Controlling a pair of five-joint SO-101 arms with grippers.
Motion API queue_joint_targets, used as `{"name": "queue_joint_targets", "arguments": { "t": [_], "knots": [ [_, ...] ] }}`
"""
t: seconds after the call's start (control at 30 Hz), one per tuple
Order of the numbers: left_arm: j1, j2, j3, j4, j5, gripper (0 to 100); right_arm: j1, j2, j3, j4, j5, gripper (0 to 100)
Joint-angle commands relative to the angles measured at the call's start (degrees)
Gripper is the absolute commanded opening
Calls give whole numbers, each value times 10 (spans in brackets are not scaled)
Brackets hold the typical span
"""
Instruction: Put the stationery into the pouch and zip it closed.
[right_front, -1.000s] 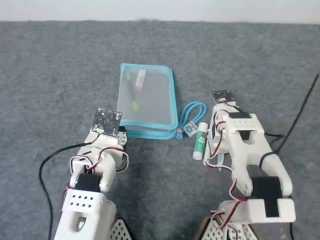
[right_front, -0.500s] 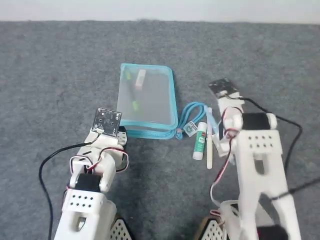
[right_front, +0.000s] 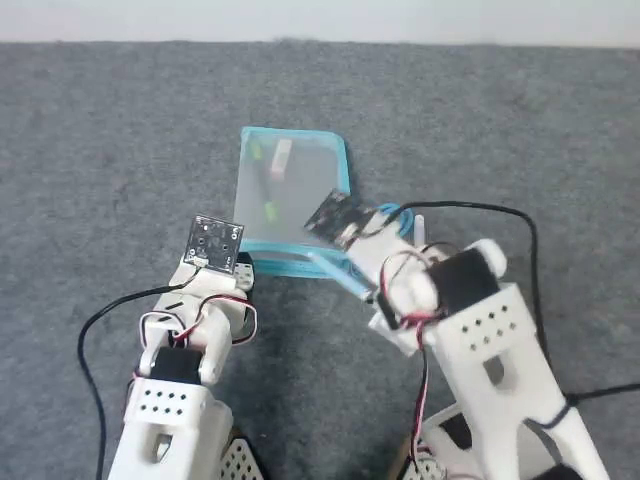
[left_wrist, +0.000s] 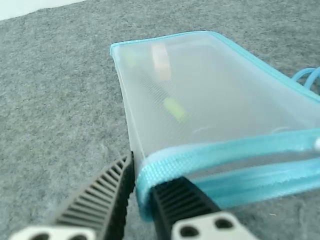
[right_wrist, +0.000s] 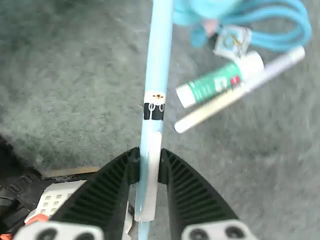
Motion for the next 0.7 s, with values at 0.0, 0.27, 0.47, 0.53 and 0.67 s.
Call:
{"name": "queue_joint_targets", "arguments": {
  "t": [0.0, 0.27, 0.47, 0.53, 0.67],
  "knots": [
    [2, -3, -11, -12, -2, 12, -29, -18, -29, 13, 10, 6],
    [2, -3, -11, -12, -2, 12, -30, 55, -18, -32, -18, 6],
    [2, -3, -11, -12, -2, 12, -27, 131, -22, -109, -81, 6],
    [2, -3, -11, -12, -2, 12, -27, 160, -26, -135, -102, 6],
    [3, -3, -11, -12, -1, 12, 1, 233, -90, -169, -133, 6]
  ]
}}
